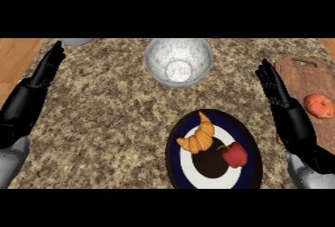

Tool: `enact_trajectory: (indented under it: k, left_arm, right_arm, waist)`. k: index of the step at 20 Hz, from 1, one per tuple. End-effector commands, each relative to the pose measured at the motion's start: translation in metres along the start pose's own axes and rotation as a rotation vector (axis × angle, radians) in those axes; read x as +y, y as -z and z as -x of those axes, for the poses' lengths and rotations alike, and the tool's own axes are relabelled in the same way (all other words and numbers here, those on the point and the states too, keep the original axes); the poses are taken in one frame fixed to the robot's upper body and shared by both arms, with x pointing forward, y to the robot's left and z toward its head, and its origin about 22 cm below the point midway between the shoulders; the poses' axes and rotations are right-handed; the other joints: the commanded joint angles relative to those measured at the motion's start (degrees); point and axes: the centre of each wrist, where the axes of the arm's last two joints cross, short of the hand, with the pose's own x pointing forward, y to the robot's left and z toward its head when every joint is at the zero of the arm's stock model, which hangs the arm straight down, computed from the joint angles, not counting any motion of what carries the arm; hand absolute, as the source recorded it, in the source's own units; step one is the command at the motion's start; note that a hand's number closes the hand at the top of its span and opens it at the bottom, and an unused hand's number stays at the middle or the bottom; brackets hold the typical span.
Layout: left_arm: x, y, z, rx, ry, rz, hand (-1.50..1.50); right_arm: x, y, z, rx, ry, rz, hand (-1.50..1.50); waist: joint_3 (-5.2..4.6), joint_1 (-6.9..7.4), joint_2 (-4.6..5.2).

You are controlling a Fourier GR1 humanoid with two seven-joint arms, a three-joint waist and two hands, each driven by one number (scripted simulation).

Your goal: Pick the bell pepper from the plate and place it in the bowl

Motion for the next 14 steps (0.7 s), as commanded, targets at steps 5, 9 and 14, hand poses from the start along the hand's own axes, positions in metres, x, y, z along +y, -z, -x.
enact_trajectory:
  k: [5,9,14]
  left_arm:
    - [-0.062,-0.046,0.030,0.315,-0.448,0.043,0.00]
    - [-0.090,-0.057,0.035,0.425,-0.617,0.050,0.00]
    - [-0.109,-0.054,0.027,0.421,-0.646,0.093,0.00]
  right_arm:
    - [-0.016,-0.035,0.001,0.002,-0.068,-0.160,1.50]
    - [-0.039,-0.073,0.033,0.208,-0.182,0.250,-1.50]
    - [0.001,-0.121,0.006,-0.053,-0.229,-0.113,-1.50]
  waist:
    - [-1.83,-3.51,0.36]
    - [-1.68,-5.96,0.48]
    - [-1.80,-4.16,0.27]
